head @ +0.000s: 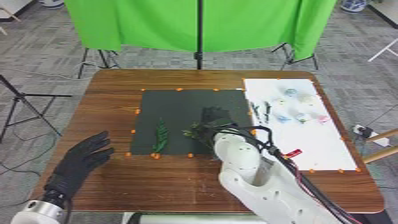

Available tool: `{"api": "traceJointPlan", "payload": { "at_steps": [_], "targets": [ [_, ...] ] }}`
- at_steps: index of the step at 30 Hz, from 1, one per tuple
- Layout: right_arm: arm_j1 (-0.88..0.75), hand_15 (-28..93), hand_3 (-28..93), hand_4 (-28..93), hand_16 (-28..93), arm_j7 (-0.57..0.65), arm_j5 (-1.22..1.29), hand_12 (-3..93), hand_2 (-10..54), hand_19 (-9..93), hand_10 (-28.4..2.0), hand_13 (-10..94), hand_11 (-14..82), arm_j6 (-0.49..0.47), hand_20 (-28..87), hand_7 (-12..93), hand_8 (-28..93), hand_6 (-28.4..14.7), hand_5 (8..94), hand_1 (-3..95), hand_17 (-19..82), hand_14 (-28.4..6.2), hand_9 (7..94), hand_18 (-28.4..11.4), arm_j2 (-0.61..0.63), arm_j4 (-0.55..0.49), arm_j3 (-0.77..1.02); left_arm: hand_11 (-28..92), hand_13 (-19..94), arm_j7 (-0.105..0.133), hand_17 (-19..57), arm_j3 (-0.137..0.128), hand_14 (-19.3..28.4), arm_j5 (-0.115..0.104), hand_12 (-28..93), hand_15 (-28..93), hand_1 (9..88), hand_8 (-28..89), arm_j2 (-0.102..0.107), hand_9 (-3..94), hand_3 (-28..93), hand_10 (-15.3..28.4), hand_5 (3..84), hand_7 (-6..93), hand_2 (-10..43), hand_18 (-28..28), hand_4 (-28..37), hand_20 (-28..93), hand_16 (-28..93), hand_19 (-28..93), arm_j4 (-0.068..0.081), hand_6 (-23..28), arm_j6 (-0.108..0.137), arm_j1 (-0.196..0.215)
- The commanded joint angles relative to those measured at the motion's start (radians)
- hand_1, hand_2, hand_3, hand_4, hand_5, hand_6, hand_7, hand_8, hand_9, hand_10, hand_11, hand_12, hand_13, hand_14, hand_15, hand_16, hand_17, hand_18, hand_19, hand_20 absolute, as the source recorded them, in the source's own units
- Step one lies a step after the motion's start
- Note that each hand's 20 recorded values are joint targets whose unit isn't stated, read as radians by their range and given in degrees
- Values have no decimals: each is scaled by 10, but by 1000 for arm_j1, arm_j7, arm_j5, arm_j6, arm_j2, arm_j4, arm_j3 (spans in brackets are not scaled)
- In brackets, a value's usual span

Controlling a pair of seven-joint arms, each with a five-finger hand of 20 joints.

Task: Arrange flowers

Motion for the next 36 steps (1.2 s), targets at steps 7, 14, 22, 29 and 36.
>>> {"api": "traceJointPlan", "payload": {
  "at_steps": [7, 14, 22, 29, 36],
  "targets": [
    [5, 710, 864, -253, 323, -25, 45, 352, -29, 932, -57, 922, 562, 134, 618, 478, 3, 5, 814, 300, 592, -35, 937, -203, -32, -2, 24, 206, 218, -12, -87, 12, 153, 2, 150, 370, 247, -103, 1, 262, 703, 114, 308, 194, -5, 222, -283, 3, -34, 523, 10, 44, -7, 3],
    [-12, 696, 857, -239, 330, -12, 75, 360, -7, 932, -61, 908, 533, 166, 614, 488, -157, -2, 795, 268, 572, -38, 927, -204, -14, -29, 79, 206, 218, -12, -87, 16, 153, 3, 149, 370, 247, -102, -1, 262, 704, 114, 307, 193, -5, 222, -283, 3, -34, 523, 12, 44, -10, -1],
    [-92, 714, 855, -222, 311, -221, 182, 337, 14, 932, -96, 820, 520, -36, 563, 406, -2, -27, 730, 289, 475, -67, 854, -207, 126, -148, 215, 204, 218, -1, -87, 4, 152, 5, 149, 369, 248, -102, -12, 261, 702, 114, 307, 194, -4, 221, -283, 3, -34, 523, 6, 44, -7, 15],
    [-101, 712, 824, -282, 263, -421, 0, 349, -94, 866, -98, 640, 476, 130, 434, 443, -39, -17, 591, 360, 321, -72, 699, -175, 281, -117, 140, 204, 219, 6, -87, 4, 151, 2, 149, 369, 247, -102, -8, 262, 705, 114, 307, 193, -5, 222, -283, 3, -35, 524, 4, 44, -3, 22],
    [-101, 728, 823, -283, 264, -392, -40, 314, -95, 845, -100, 591, 587, 187, 439, 536, -222, -3, 533, 314, 306, -68, 621, -170, 320, -100, 70, 205, 218, 6, -87, 2, 152, 3, 150, 370, 247, -103, -5, 261, 704, 114, 307, 194, -5, 221, -283, 3, -34, 523, 4, 44, -4, 23]
  ]
}}
